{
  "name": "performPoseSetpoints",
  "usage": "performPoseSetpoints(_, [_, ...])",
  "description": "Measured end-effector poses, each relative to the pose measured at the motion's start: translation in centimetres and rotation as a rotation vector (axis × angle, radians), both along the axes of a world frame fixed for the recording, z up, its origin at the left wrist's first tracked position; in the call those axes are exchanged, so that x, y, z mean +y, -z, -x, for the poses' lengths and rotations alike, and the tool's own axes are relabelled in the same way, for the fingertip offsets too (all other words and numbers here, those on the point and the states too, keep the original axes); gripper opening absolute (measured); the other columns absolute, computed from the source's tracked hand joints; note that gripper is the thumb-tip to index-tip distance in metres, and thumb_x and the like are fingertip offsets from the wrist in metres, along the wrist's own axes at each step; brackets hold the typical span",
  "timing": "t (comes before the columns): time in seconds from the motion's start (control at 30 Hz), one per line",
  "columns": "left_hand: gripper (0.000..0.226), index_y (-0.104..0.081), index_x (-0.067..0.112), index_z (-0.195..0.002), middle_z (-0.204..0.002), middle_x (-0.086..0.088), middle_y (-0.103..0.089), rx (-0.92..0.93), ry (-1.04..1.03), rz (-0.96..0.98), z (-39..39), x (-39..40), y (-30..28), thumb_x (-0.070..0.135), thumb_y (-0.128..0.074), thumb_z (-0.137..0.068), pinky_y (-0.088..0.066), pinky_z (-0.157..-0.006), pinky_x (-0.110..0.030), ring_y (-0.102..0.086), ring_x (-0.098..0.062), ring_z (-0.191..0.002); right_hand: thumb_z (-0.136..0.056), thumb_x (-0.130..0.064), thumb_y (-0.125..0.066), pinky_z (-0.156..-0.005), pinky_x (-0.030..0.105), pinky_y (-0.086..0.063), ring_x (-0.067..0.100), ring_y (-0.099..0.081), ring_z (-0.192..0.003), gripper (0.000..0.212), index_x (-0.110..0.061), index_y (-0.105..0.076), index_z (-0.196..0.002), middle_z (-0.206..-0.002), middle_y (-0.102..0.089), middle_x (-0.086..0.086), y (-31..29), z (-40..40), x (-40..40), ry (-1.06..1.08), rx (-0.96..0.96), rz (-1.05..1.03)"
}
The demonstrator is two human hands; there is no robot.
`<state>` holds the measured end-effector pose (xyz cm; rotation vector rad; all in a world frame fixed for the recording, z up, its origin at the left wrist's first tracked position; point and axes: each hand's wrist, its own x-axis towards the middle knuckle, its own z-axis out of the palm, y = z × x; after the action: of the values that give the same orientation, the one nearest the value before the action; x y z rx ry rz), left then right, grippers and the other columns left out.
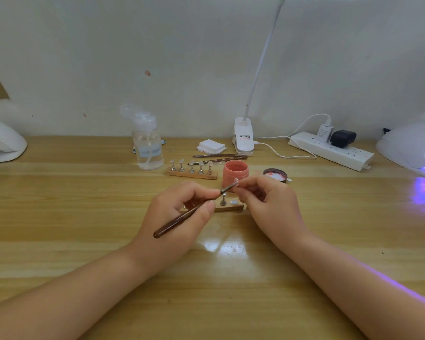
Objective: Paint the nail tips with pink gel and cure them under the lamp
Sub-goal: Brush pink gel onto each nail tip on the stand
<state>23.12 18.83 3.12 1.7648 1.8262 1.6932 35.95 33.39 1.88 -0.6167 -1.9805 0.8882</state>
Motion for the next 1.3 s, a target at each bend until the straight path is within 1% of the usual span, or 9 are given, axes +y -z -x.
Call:
performPoseSetpoints(0.13, [0.019, -0.070, 0.021, -0.093, -0.084, 0.008, -0.069, -0.027, 0.026, -0.038, 0.0, -0.2, 0.1, 0.032, -0.059, -0.083, -0.049, -0.075, -0.021, -0.064, -0.013, -0.081, -0.084, -0.013, -0.072, -0.066, 0.014, -0.047, 0.001, -0.061, -0.069, 0.018, -0.031, -0.068, -0.082, -0.075, -0.068, -0.011, 0.0, 0.1, 0.0, 0.005, 0.005, 0.010])
performPoseSetpoints(0.23, [0.014, -0.070, 0.025, -0.099, -0.089, 0.003, -0.071, -0.096, -0.006, -0.047, -0.2, -0.1, 0.1, 0.026, -0.063, -0.086, -0.054, -0.078, -0.032, -0.066, -0.018, -0.085, -0.085, -0.014, -0.072, -0.068, 0.018, -0.049, 0.003, -0.063, -0.071, 0.010, -0.024, -0.072, -0.085, -0.080, -0.070, -0.007, 0.0, 0.1, -0.1, -0.006, 0.013, 0.030])
performPoseSetpoints(0.37, [0.013, -0.071, 0.023, -0.096, -0.086, 0.013, -0.069, -0.004, -0.003, 0.005, -0.1, 0.0, 0.0, 0.026, -0.064, -0.085, -0.047, -0.076, -0.017, -0.064, -0.012, -0.084, -0.084, -0.014, -0.072, -0.065, 0.014, -0.047, -0.001, -0.061, -0.067, 0.017, -0.030, -0.069, -0.082, -0.073, -0.067, -0.012, 0.0, 0.0, 0.0, -0.003, 0.010, 0.014])
performPoseSetpoints(0.47, [0.017, -0.069, 0.022, -0.091, -0.082, 0.009, -0.067, -0.015, 0.021, -0.027, -0.1, -0.2, 0.1, 0.032, -0.058, -0.083, -0.047, -0.073, -0.017, -0.063, -0.013, -0.080, -0.084, -0.013, -0.072, -0.066, 0.020, -0.050, 0.004, -0.062, -0.069, 0.015, -0.028, -0.070, -0.084, -0.074, -0.067, -0.011, 0.0, 0.1, 0.1, 0.010, -0.002, 0.015])
performPoseSetpoints(0.6, [0.014, -0.070, 0.023, -0.099, -0.086, 0.008, -0.069, -0.038, -0.019, -0.032, -0.3, 0.0, 0.0, 0.022, -0.062, -0.087, -0.050, -0.075, -0.020, -0.065, -0.014, -0.084, -0.084, -0.015, -0.072, -0.068, 0.024, -0.052, 0.007, -0.064, -0.071, 0.008, -0.023, -0.072, -0.087, -0.077, -0.069, -0.007, 0.0, 0.1, 0.0, 0.010, -0.001, 0.019])
performPoseSetpoints(0.77, [0.015, -0.068, 0.018, -0.085, -0.078, 0.002, -0.067, -0.044, 0.055, -0.028, 0.0, -0.4, -0.3, 0.028, -0.059, -0.081, -0.048, -0.071, -0.019, -0.062, -0.014, -0.076, -0.084, -0.014, -0.073, -0.069, 0.027, -0.054, 0.007, -0.065, -0.072, 0.009, -0.023, -0.072, -0.087, -0.075, -0.069, -0.009, -0.2, 0.0, -0.1, 0.025, 0.001, 0.048])
performPoseSetpoints(0.97, [0.014, -0.070, 0.030, -0.080, -0.074, 0.004, -0.069, -0.335, -0.024, -0.094, 0.6, 0.1, -1.9, 0.023, -0.059, -0.081, -0.053, -0.066, -0.019, -0.065, -0.007, -0.073, -0.083, -0.010, -0.073, -0.064, 0.010, -0.044, -0.007, -0.062, -0.067, 0.009, -0.017, -0.072, -0.088, -0.071, -0.066, -0.022, -1.2, -0.3, -0.7, 0.017, 0.035, -0.083])
performPoseSetpoints(1.1, [0.012, -0.069, 0.028, -0.084, -0.078, 0.010, -0.071, -0.366, -0.045, -0.151, 2.2, -0.7, -2.7, 0.022, -0.058, -0.082, -0.051, -0.070, -0.014, -0.067, -0.002, -0.077, -0.085, -0.006, -0.070, -0.060, 0.001, -0.039, -0.014, -0.061, -0.066, 0.012, -0.018, -0.072, -0.085, -0.072, -0.067, -0.031, -2.7, -0.3, -1.1, -0.015, 0.090, -0.168])
performPoseSetpoints(1.3, [0.017, -0.072, 0.038, -0.083, -0.079, 0.011, -0.071, -0.334, -0.070, -0.242, 3.6, -1.8, -3.4, 0.024, -0.061, -0.082, -0.051, -0.074, -0.016, -0.067, -0.004, -0.081, -0.085, -0.008, -0.070, -0.062, 0.010, -0.048, 0.007, -0.064, -0.062, 0.011, -0.018, -0.072, -0.085, -0.073, -0.072, -0.004, -5.4, 1.7, -1.9, -0.049, 0.141, -0.130])
